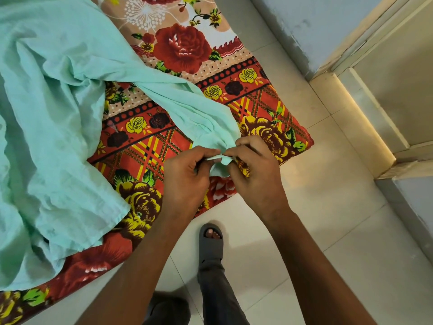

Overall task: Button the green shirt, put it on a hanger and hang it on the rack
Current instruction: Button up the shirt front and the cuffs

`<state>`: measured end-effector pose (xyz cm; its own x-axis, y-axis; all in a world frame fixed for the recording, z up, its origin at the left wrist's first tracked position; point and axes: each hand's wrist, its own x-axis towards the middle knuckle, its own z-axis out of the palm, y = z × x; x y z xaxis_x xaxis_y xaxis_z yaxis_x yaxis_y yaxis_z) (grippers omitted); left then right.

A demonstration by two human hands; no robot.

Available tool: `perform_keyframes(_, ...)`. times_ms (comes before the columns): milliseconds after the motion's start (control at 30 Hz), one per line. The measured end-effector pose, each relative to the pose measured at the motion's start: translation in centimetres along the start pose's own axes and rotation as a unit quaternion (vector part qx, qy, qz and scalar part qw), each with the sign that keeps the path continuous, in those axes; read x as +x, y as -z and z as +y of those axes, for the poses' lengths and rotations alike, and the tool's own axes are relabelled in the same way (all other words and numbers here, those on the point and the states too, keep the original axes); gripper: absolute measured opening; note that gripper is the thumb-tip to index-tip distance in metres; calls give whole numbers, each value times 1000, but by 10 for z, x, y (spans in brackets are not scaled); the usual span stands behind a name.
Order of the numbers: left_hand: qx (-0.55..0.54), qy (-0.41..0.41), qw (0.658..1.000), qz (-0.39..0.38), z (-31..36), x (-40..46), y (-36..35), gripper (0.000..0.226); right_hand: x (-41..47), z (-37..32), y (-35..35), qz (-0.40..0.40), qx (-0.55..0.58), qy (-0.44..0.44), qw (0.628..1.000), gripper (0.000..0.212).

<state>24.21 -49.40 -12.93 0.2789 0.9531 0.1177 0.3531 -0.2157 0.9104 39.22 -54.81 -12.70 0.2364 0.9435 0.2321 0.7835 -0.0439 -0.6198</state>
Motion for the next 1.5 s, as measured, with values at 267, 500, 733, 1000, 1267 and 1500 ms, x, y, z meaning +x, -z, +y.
perform_keyframes(267, -26, 35, 996, 81, 14, -24, -22, 19, -3, -10, -12, 66, 20, -60, 996, 17)
perform_keyframes(500, -147, 202, 968, -17, 8, -11, -13, 13, -20, -2, -15, 103, 74, -80, 989, 12)
perform_keyframes(733, -28, 140, 984, -106, 11, 7, -6, 13, -23, 3, -14, 96, 74, -95, 988, 15)
perform_keyframes(1000, 167, 35, 978, -121, 15, 20, -4, 30, -3, -6, -6, 74, 51, -111, 990, 42)
perform_keyframes(1267, 162, -8, 987, 12, -5, 21, 62, 22, 23, -59, -26, 82, 11, -1, 997, 41)
perform_keyframes(1500, 274, 12, 955, 113, -40, 47, 210, 30, 87, -161, -117, -76, -62, 111, 989, 58)
